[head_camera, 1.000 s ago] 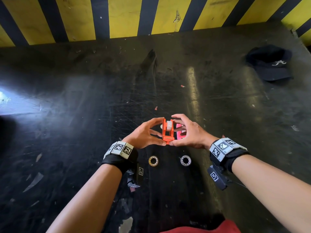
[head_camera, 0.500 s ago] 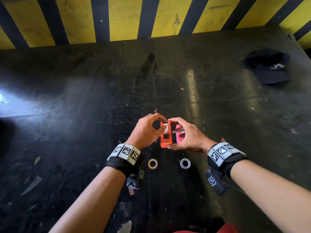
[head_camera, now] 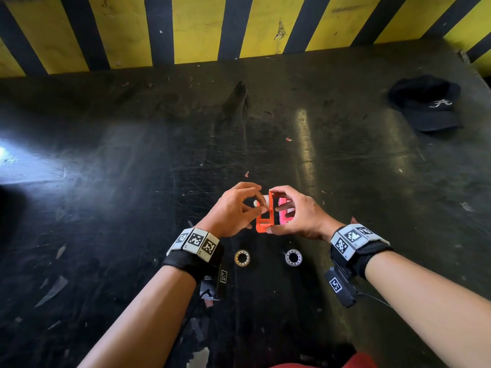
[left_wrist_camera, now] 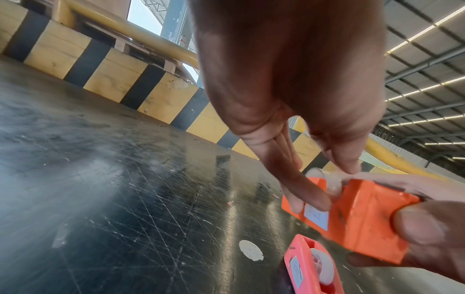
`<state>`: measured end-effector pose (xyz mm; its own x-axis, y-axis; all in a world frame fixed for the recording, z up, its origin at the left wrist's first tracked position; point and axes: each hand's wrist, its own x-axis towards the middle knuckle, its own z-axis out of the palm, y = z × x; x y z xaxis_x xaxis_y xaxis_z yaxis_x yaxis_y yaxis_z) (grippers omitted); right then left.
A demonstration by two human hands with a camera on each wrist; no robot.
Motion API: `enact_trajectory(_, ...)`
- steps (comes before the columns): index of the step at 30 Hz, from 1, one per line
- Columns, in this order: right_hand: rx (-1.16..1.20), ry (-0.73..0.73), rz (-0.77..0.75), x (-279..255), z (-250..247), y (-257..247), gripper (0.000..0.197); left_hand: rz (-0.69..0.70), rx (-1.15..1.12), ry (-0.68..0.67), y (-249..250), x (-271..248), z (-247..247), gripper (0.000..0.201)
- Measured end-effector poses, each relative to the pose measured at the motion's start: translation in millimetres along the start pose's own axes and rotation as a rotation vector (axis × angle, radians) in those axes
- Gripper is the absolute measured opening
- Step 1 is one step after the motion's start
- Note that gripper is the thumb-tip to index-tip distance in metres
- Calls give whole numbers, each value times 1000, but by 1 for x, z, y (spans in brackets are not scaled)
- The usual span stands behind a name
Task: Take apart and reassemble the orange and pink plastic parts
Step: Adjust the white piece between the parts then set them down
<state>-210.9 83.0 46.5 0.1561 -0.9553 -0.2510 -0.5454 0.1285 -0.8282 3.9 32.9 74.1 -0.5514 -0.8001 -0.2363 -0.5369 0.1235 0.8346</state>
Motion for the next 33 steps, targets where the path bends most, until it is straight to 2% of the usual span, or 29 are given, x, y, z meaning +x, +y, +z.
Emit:
enact_trajectory(7, 11, -15, 19, -1, -2, 2, 96, -6, -89, -111, 3, -9, -3, 6)
enact_trajectory(12, 88, -20, 44, -1, -1, 5, 96, -8, -29, -159, 5, -16, -7, 12)
enact_trajectory(18, 122, -40, 62, 0, 1, 7, 94, 14, 68, -124, 3, -19, -3, 15)
enact_trajectory(22, 93, -37, 65, -1, -1, 7, 94, 11, 22, -122, -5, -21, 1, 46)
enact_trajectory(26, 82, -27, 66, -2, -1, 7, 91, 15, -70, -104, 1, -25, 2, 17)
enact_trajectory(30, 100, -6, 74, -1, -1, 7, 94, 7, -217, -33, -2, -23, 6, 24)
enact_trajectory(33, 92, -4, 77, -1, -2, 6, 97, -39, -338, 13, -5, -22, 7, 20)
